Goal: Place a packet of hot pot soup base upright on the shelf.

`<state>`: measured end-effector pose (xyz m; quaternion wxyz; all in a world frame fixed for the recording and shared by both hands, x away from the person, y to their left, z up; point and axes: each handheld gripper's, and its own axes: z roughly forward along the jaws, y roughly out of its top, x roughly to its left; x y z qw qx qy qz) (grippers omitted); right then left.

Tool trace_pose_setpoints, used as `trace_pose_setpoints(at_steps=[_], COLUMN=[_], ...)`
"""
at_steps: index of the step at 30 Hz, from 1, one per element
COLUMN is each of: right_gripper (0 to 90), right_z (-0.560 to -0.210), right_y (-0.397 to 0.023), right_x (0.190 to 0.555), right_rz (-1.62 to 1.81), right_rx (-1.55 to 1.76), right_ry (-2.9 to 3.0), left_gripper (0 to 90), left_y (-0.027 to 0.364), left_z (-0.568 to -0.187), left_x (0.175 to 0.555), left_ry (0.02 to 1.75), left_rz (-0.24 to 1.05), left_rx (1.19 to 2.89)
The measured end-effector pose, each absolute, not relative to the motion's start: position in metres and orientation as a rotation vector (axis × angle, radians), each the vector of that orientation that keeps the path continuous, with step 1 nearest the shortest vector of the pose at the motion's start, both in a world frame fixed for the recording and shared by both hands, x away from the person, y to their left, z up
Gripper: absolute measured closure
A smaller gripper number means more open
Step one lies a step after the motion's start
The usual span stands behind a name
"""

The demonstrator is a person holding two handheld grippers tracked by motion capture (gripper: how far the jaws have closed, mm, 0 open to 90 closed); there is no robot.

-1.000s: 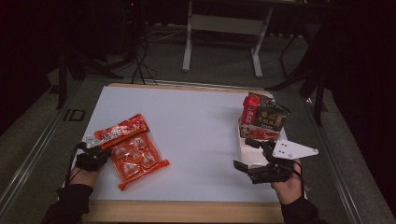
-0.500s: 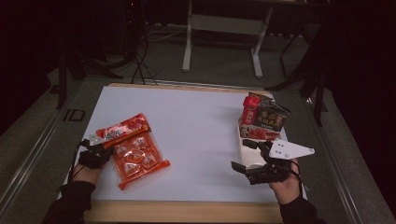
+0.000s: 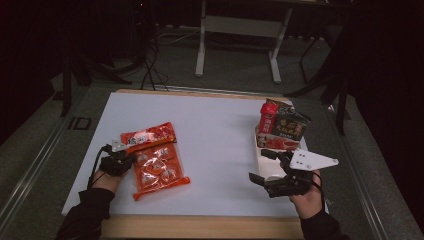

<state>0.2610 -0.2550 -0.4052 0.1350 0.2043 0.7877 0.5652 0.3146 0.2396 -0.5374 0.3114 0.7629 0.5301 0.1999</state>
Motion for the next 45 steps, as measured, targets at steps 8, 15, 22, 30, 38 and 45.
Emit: trace_pose_setpoints(at_steps=[8, 15, 22, 30, 38, 45], right_gripper=[15.8, 15.8, 15.8, 15.8, 15.8, 15.8], right_z=[-0.406, -0.406, -0.406, -0.407, -0.407, -0.409], right_y=[-0.254, -0.254, -0.255, -0.257, -0.258, -0.26], right_x=[0.261, 0.261, 0.261, 0.261, 0.26, 0.26], right_rz=[1.638, 1.643, 1.64, 1.641, 1.64, 1.643], right_rx=[0.588, 0.59, 0.588, 0.594, 0.597, 0.608], right_ry=[2.293, 2.294, 2.295, 2.296, 2.296, 2.292], left_gripper=[89.9, 89.9, 89.9, 90.0, 90.0, 90.0], left_y=[0.223, 0.205, 0.187, 0.167, 0.145, 0.128], left_z=[-0.537, -0.537, -0.536, -0.536, -0.535, -0.535], left_x=[0.32, 0.325, 0.329, 0.329, 0.328, 0.324], left_ry=[1.352, 1.296, 1.256, 1.2, 1.147, 1.095], left_rz=[0.496, 0.49, 0.475, 0.446, 0.418, 0.396], left_rx=[2.033, 2.062, 2.084, 2.108, 2.132, 2.152])
